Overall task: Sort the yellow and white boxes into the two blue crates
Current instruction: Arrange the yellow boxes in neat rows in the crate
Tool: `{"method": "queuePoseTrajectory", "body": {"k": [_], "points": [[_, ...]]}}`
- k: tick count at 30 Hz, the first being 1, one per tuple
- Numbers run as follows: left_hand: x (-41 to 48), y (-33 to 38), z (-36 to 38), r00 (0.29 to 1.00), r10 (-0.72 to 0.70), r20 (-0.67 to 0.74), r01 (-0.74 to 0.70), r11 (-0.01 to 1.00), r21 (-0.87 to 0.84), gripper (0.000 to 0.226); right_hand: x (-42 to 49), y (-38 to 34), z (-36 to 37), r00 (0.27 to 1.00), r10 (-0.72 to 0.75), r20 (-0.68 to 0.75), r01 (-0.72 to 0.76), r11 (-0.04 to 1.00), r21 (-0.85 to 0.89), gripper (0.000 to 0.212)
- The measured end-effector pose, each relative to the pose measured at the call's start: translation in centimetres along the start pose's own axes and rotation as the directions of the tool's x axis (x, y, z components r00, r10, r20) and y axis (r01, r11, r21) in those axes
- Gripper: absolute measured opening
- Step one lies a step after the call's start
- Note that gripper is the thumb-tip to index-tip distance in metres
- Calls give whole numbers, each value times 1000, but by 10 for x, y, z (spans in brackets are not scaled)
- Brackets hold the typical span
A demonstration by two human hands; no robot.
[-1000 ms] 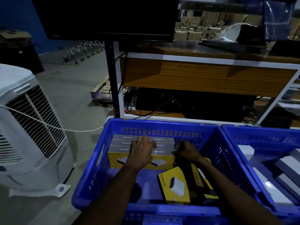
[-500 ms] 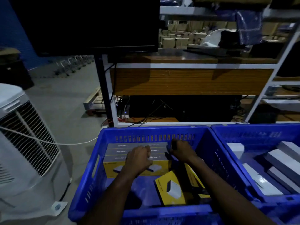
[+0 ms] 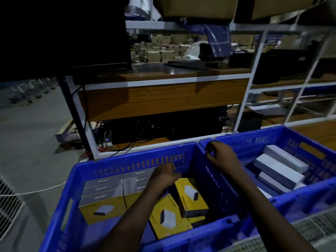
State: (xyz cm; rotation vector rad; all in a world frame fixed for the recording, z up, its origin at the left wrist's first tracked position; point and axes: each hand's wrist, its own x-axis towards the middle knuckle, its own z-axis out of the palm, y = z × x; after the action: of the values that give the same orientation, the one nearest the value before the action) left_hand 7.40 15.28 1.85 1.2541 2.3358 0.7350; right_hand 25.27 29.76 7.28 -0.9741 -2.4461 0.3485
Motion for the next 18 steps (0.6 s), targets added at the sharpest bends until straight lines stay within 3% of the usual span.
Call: {"method": "queuePoseTrajectory", "body": {"k": [4, 7, 9, 15, 18], "points": [[16, 13, 28, 995, -10, 98, 9, 1000, 11, 31, -17, 33, 11, 988, 78, 131, -59, 988, -144, 39], [23, 7, 48, 981, -71, 179, 77, 997, -24, 60, -22, 41, 20, 967, 143, 211, -144, 990, -12, 55], [22, 2, 55, 964, -114, 240, 124, 992, -26, 73, -18, 43, 21, 951, 106, 290, -94, 994, -56, 69], [30, -7, 64, 953, -120, 277, 154, 982, -105, 67, -15, 40, 27, 917, 61, 395, 37, 971, -236, 72], [35, -5, 65, 951, -133, 279, 186, 968, -171, 65, -15, 39, 26, 922, 65, 382, 30, 971, -236, 73]]}}
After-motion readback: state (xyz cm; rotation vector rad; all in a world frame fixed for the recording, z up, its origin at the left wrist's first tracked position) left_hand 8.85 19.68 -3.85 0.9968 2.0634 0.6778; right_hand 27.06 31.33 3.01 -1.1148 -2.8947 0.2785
